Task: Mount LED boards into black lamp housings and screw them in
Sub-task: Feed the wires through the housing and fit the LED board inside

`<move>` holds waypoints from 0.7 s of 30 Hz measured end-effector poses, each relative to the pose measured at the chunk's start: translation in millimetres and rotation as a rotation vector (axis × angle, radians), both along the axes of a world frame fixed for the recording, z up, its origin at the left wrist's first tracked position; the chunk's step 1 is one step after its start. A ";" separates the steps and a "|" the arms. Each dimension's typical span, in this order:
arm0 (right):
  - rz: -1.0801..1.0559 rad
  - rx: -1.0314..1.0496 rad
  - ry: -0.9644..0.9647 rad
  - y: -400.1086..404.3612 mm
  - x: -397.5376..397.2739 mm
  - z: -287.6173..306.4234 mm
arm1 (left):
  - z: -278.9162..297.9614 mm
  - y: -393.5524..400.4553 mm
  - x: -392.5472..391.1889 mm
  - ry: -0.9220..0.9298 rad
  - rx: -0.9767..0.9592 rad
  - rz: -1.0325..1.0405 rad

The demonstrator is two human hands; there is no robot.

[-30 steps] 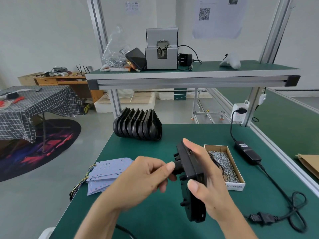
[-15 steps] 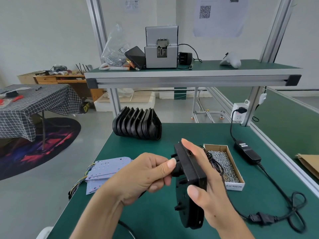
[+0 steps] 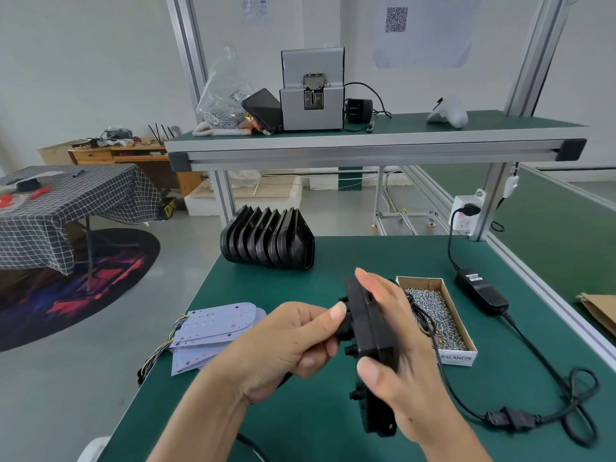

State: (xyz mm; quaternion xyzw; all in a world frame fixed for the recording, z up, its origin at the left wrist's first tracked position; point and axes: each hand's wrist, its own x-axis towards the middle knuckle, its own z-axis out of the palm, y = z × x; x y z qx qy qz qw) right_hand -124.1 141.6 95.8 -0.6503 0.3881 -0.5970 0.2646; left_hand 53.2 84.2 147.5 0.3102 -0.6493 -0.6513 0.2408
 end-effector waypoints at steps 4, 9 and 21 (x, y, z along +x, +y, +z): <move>-0.013 0.018 -0.107 -3.4 -6.1 -5.5 | -3.1 -0.3 -10.2 -0.046 -0.121 0.067; -0.040 0.025 -0.108 -2.5 -6.0 -9.0 | -1.9 -0.4 -10.3 -0.040 -0.136 0.011; -0.079 -0.048 -0.022 0.6 2.8 -9.0 | 0.2 3.0 -4.8 -0.044 -0.169 -0.051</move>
